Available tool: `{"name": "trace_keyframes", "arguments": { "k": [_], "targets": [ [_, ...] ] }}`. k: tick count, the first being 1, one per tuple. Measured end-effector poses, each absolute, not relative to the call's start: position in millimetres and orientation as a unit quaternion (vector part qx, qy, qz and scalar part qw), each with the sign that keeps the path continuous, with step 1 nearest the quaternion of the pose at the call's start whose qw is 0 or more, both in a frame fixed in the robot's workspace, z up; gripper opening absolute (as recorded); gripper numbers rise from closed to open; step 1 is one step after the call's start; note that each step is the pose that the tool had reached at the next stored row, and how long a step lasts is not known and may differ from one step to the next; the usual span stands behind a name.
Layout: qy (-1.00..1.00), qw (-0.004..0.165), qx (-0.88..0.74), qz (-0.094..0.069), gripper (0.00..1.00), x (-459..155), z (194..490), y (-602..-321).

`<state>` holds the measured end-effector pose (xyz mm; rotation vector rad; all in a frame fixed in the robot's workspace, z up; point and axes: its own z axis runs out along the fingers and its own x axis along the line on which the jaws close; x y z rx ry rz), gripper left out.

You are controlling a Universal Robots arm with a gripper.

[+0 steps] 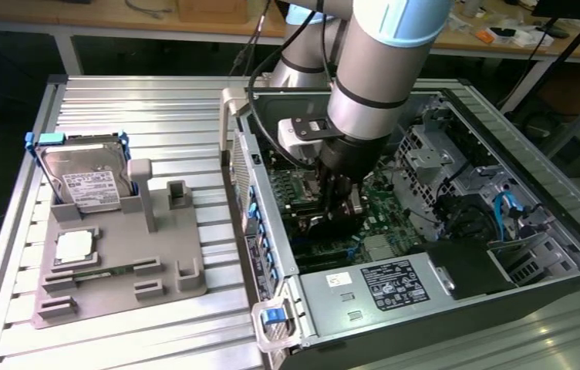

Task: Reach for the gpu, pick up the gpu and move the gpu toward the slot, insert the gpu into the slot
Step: 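Insert the gpu into the slot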

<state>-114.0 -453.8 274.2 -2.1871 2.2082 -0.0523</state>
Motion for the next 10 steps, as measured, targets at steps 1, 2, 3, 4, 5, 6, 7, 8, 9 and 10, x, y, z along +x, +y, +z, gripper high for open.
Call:
{"name": "trace_keyframes", "arguments": {
  "k": [1,2,3,4,5,6,7,8,9,10],
  "targets": [
    [0.71,0.017,-0.704,-0.017,0.11,-114.0,274.2,-453.8],
    [0.71,0.017,-0.704,-0.017,0.11,-114.0,274.2,-453.8],
    [0.71,0.017,-0.704,-0.017,0.11,-114.0,274.2,-453.8],
    [0.71,0.017,-0.704,-0.017,0.11,-114.0,274.2,-453.8],
    [0.71,0.017,-0.704,-0.017,0.11,-114.0,274.2,-453.8],
    [0.71,0.017,-0.704,-0.017,0.11,-114.0,274.2,-453.8],
    [0.71,0.017,-0.704,-0.017,0.11,-114.0,274.2,-453.8],
    [0.71,0.017,-0.704,-0.017,0.11,-114.0,274.2,-453.8],
    [0.71,0.017,-0.704,-0.017,0.11,-114.0,274.2,-453.8],
    [0.71,0.017,-0.704,-0.017,0.11,-114.0,274.2,-453.8]
  ]
}}
